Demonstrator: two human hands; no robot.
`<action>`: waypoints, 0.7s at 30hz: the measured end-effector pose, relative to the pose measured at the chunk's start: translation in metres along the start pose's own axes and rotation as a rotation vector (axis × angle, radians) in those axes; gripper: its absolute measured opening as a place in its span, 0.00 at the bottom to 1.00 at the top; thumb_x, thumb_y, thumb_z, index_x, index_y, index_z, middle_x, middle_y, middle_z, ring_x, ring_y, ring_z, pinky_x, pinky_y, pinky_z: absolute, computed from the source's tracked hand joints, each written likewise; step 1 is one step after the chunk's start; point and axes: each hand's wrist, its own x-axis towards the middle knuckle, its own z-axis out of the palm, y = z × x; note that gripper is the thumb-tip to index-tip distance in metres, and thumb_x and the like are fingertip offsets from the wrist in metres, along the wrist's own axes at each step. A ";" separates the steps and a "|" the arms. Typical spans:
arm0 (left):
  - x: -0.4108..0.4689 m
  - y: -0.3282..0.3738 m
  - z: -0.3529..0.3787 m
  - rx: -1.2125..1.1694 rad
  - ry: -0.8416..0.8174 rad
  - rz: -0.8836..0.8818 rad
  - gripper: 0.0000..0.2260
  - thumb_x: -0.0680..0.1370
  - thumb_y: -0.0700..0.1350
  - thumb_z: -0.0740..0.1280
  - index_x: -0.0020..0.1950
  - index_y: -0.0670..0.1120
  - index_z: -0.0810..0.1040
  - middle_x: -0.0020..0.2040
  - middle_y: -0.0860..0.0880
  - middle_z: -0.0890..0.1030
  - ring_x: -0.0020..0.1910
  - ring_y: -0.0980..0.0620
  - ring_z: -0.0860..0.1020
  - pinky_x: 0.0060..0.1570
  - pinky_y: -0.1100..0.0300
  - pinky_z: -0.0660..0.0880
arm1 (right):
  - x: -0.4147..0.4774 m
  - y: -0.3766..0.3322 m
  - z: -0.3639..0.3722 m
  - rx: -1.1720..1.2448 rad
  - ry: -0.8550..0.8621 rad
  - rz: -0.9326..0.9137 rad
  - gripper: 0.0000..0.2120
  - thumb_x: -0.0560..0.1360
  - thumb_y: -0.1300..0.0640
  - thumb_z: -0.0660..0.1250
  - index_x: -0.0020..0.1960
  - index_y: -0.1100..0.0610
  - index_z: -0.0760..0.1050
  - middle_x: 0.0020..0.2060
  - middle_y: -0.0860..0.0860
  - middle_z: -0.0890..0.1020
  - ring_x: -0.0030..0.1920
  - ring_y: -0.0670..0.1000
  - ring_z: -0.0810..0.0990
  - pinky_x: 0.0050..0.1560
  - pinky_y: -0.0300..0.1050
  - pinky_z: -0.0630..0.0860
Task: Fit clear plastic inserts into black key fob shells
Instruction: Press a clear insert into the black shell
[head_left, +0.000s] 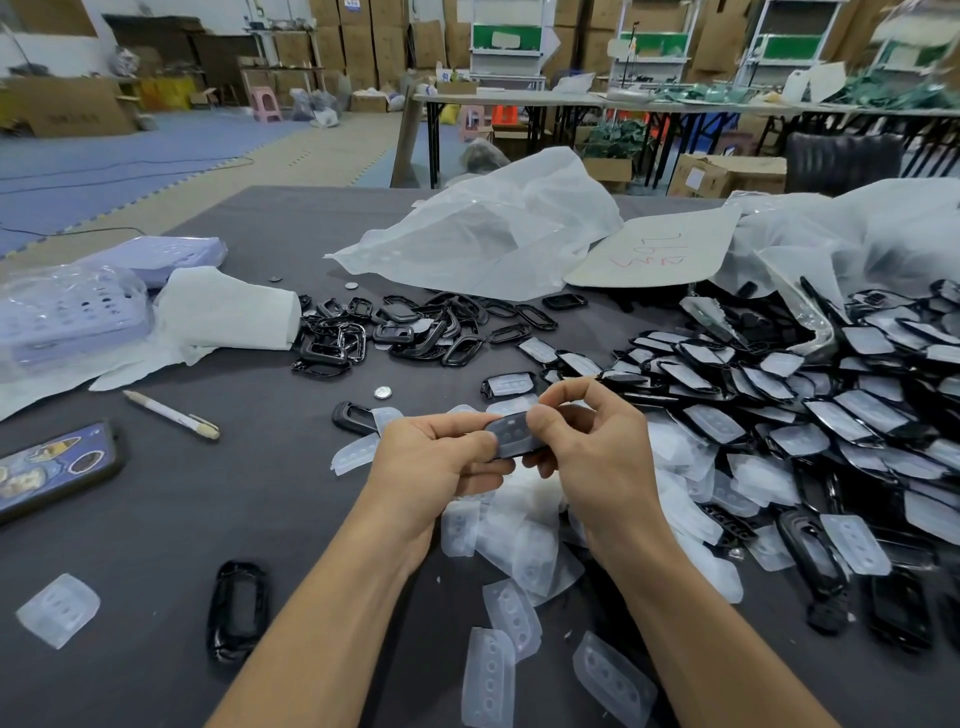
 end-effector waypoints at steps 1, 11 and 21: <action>0.000 0.000 0.001 0.003 0.020 0.010 0.10 0.78 0.31 0.70 0.48 0.44 0.89 0.43 0.42 0.88 0.37 0.49 0.87 0.35 0.64 0.81 | 0.000 0.000 0.000 0.002 -0.002 0.008 0.07 0.76 0.69 0.71 0.44 0.58 0.77 0.32 0.55 0.83 0.29 0.53 0.79 0.30 0.41 0.75; -0.002 0.002 0.000 0.020 -0.018 0.029 0.15 0.77 0.31 0.67 0.46 0.46 0.90 0.48 0.45 0.88 0.42 0.50 0.88 0.39 0.63 0.81 | 0.001 0.000 -0.002 -0.067 0.013 -0.039 0.13 0.77 0.69 0.69 0.41 0.52 0.77 0.32 0.54 0.84 0.28 0.53 0.80 0.31 0.44 0.77; -0.002 -0.001 0.002 0.074 0.010 0.017 0.09 0.77 0.34 0.68 0.43 0.39 0.88 0.42 0.39 0.88 0.36 0.51 0.86 0.35 0.63 0.80 | -0.001 -0.001 0.001 -0.087 -0.001 -0.044 0.16 0.76 0.70 0.68 0.40 0.50 0.77 0.30 0.50 0.82 0.27 0.51 0.78 0.30 0.44 0.76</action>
